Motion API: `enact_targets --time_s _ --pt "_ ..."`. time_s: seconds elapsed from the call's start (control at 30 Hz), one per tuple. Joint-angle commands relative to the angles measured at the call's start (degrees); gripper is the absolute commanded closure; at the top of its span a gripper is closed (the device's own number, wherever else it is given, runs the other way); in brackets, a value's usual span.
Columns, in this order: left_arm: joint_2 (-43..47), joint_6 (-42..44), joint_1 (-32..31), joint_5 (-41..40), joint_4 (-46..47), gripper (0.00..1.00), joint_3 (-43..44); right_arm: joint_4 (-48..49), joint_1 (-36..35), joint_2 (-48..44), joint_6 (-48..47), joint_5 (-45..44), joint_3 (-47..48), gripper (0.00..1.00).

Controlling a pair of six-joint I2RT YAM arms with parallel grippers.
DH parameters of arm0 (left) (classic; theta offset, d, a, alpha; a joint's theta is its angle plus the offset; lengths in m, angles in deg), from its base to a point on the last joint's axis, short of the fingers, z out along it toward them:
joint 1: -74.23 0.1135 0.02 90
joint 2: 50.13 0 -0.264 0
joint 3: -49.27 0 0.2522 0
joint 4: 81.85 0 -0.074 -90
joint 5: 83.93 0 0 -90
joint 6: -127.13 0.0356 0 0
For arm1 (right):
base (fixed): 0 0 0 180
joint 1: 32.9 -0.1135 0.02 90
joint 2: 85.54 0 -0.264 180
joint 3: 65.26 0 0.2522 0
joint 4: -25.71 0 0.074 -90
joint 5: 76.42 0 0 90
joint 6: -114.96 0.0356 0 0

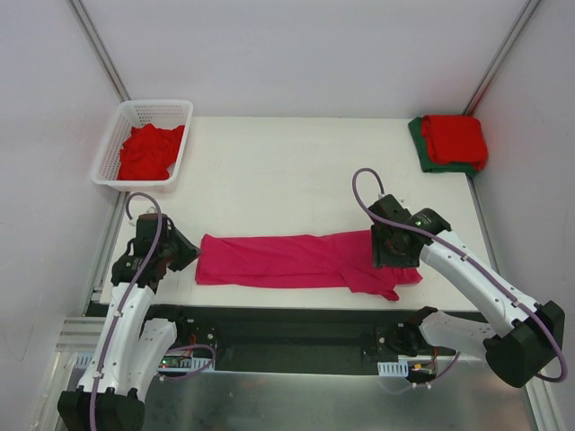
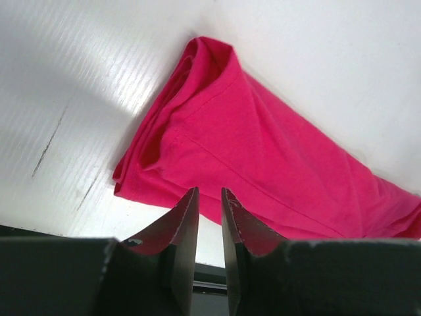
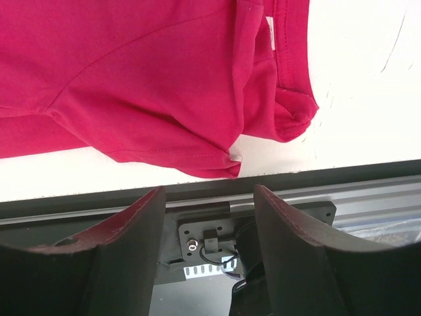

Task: Fold and stack the t-shirts
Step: Fold the other side of the tshirt into a rectangle

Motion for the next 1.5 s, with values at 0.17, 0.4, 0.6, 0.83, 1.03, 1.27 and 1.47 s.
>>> enact_targets --time_s 0.17,0.4,0.6,0.83,1.03,1.27,1.47 --pt "-0.78 1.08 -0.53 -2.44 0.34 0.78 3.40 4.78 -0.81 0.54 -0.26 0.22 0.50 0.41" --pt "-1.84 2.31 -0.79 -2.44 4.13 0.80 2.51 16.73 -1.16 1.25 -2.28 2.86 -2.39 0.48" --pt "-0.69 2.48 -1.32 -2.97 5.98 0.78 -0.56 27.64 -1.34 5.90 -2.98 5.32 -4.24 0.51" --pt "0.62 1.52 -2.28 -3.50 6.95 0.74 -3.64 34.67 -1.86 16.79 -3.77 8.49 -1.26 0.87" --pt "2.03 1.60 -2.99 -4.11 6.95 0.73 -4.95 36.96 -2.48 22.43 -3.51 10.25 -0.20 0.99" --pt "1.07 1.34 -3.60 -5.08 7.39 0.71 -6.36 37.23 -2.66 24.01 -3.51 10.25 -0.38 0.99" --pt "-1.83 1.17 -4.83 -7.71 7.91 0.68 -6.80 37.14 -2.75 24.10 -3.60 10.33 -0.46 0.99"
